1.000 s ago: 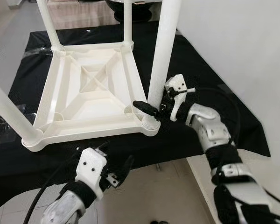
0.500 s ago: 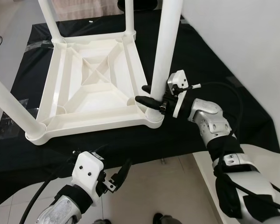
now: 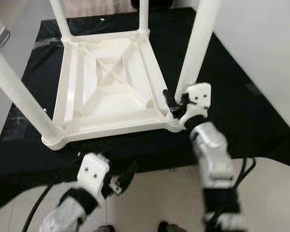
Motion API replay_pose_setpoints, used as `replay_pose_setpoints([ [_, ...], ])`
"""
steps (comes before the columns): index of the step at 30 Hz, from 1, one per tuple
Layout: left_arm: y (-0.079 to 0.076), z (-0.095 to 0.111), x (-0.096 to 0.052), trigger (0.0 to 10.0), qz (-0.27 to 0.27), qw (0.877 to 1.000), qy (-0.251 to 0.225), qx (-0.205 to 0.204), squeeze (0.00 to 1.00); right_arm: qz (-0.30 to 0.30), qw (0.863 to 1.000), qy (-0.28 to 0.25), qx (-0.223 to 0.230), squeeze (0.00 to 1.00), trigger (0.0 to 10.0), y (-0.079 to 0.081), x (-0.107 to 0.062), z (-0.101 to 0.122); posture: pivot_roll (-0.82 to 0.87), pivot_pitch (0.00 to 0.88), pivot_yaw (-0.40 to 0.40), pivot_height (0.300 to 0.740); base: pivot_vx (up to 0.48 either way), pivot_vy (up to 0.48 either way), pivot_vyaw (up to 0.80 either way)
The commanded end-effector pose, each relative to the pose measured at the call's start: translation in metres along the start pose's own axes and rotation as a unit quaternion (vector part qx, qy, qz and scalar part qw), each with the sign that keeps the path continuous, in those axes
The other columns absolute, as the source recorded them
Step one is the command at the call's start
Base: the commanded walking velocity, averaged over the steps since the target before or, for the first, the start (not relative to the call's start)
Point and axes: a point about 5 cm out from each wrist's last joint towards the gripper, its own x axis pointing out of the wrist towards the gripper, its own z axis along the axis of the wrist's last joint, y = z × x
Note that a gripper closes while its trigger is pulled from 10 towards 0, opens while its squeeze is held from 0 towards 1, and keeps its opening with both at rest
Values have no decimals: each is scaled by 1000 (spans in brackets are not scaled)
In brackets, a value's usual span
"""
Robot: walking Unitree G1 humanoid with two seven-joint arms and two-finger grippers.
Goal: Building children table
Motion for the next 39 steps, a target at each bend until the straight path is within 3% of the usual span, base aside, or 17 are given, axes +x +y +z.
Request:
replay_pose_setpoints([
  [1, -2, -4, 1, 10000, 0, 1000, 2, -5, 0, 11, 997, 70, -3, 0, 0, 18, 0, -26, -5, 148, -36, 740, 0, 0, 0],
  [4, -1, -5, 7, 10000, 1, 1000, -1, -4, 0, 39, 997, 70, -3, 0, 0, 25, 8, -28, -9, 143, -42, 740, 0, 0, 0],
  [5, -1, -4, 8, 10000, 4, 1000, -3, -3, 0, 47, 996, 71, -1, 0, 9255, 27, 10, -26, -8, 144, -47, 740, 0, 0, 0],
  [6, -1, -4, 8, 10000, 6, 1000, -4, -3, 0, 43, 996, 76, -1, 0, 10000, 29, 9, -24, -8, 143, -48, 740, 0, 0, 0],
  [10, -1, -4, 8, 10000, 12, 1000, -7, -1, 0, 66, 996, 63, -1, 0, 10000, 31, 10, -14, -3, 148, -56, 740, 0, 0, 0],
  [11, -1, -3, 8, 10000, 14, 1000, -8, -1, 0, 102, 994, 49, 3, 1000, 10000, 30, 13, -10, -1, 152, -59, 740, 0, 0, 0],
  [16, -4, -2, 6, 10000, 13, 1000, -10, -3, 0, 191, 981, 19, 25, 1000, 10000, 23, 21, -2, 0, 173, -63, 740, 0, 0, 0],
  [18, -8, 1, 2, 10000, 10, 1000, -11, -5, 0, 251, 968, 10, 23, 1000, 10000, 8, 30, 4, 12, 201, -67, 740, 0, 0, 0],
  [20, -9, 1, 1, 10000, 9, 1000, -11, -6, 0, 266, 964, 10, 19, 1000, 10000, 2, 33, 6, 12, 201, -67, 740, 0, 0, 0],
  [21, -11, 2, -1, 10000, 8, 1000, -10, -7, 0, 282, 959, 9, 19, 31, 10000, -3, 37, 8, 18, 210, -68, 740, 0, 0, 0],
  [27, -16, 5, -13, 10000, 7, 1000, -2, -7, 0, 336, 942, 6, -13, 0, 10000, -17, 52, 18, 56, 249, -66, 740, 0, 0, 0],
  [33, -19, 7, -23, 10000, 5, 1000, 6, -5, 0, 365, 931, 3, -5, 0, 10000, -22, 57, 25, 86, 279, -53, 740, 0, 0, 0],
  [39, -22, 11, -39, 10000, 2, 1000, 21, -10, 0, 423, 906, -1, 0, 0, 10000, -29, 59, 32, 129, 330, -24, 740, 0, 0, 0],
])
